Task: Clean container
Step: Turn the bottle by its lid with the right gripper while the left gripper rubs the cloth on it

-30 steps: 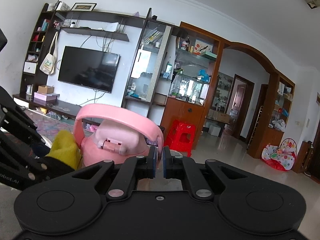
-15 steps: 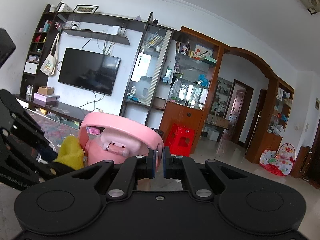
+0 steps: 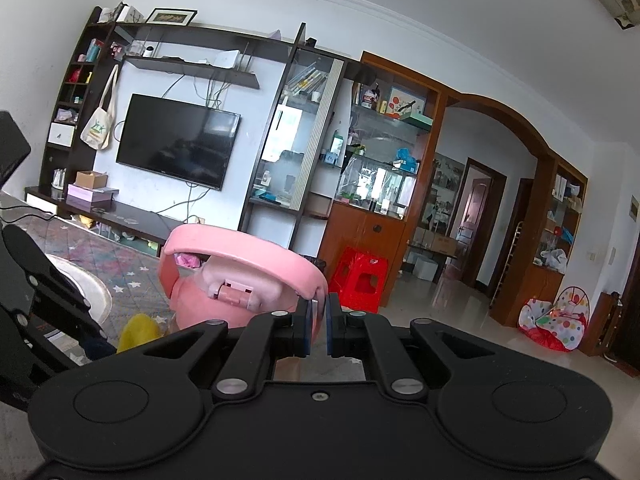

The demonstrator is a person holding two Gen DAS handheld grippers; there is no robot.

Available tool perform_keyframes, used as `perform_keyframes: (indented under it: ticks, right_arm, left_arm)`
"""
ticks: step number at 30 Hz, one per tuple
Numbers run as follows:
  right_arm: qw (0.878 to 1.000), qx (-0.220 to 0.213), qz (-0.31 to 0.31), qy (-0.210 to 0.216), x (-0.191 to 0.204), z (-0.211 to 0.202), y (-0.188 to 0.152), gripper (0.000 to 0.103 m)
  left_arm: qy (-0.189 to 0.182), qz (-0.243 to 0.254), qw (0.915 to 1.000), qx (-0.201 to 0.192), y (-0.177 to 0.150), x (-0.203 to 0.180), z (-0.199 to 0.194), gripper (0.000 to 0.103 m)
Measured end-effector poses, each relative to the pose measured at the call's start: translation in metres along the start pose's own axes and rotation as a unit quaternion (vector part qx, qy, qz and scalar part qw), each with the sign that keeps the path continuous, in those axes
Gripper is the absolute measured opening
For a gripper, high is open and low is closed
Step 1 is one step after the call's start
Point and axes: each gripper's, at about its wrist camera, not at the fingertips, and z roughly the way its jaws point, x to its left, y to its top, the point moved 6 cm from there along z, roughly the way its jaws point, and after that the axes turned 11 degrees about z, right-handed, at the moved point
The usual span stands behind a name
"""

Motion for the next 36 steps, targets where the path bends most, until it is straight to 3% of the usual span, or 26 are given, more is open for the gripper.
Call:
perform_keyframes:
  ticks: [13,27,36]
  right_arm:
    - [1.0,-0.003,-0.011,0.003,-0.003,-0.015,-0.003,0.007]
    - [1.0,-0.014,-0.023,0.007,-0.006,-0.007,0.009,0.006]
    - [0.999,-0.014,-0.031,0.007,-0.008,-0.007,0.01,0.007]
  left_arm:
    - [-0.006,-0.003,0.9999,0.01,-0.011,0.002,0.012,0.023]
    - [0.025,0.02,0.9991,-0.029,0.02,0.018,-0.023,0.023]
    - [0.021,0.049,0.9982,-0.027,0.029,0.016,-0.02,0.023]
